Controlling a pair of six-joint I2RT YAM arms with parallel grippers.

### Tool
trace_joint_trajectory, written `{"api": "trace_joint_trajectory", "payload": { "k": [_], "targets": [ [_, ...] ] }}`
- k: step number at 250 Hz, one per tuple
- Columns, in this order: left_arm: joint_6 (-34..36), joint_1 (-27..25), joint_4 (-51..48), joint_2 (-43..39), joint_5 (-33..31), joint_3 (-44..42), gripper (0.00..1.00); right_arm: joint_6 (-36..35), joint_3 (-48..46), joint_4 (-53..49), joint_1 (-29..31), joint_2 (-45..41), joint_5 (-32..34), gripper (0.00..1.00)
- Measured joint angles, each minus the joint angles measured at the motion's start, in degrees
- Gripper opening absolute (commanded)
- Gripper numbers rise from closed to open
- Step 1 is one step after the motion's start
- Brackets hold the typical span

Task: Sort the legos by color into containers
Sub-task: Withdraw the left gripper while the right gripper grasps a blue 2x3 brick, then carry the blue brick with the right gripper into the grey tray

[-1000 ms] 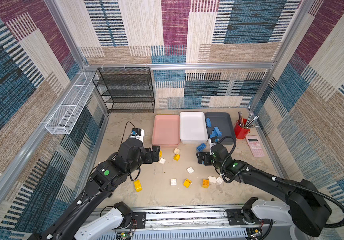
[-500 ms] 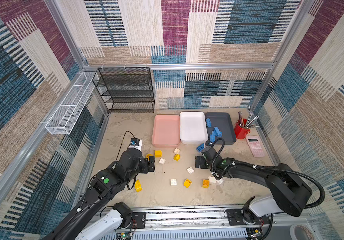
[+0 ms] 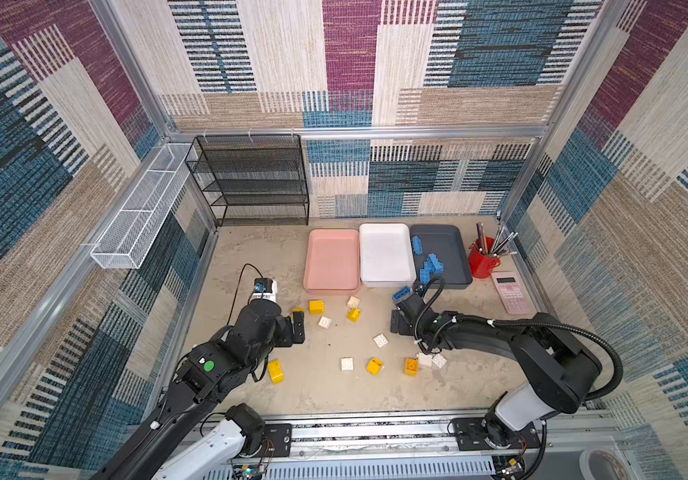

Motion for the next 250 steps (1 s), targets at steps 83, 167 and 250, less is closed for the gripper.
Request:
{"api": "trace_joint_trajectory", "payload": {
  "k": [83,167,250],
  "targets": [
    [-4.76,1.05,-1.66,2.01,-3.06,0.74,0.99,0.44,-0.02,0.0,1.95,1.09,3.37,0.74],
    [-5.6,1.97,-1.6,-0.2,-3.41,0.2,0.99,0.7,-0.44,-0.92,2.64,-0.15,3.17,0.49],
    [-2.43,2.64,-1.05,0.55,-0.02,-0.22,0.99,-0.07,1.77,-3.13,2.64,-2.43,2.93,0.44]
  ]
}}
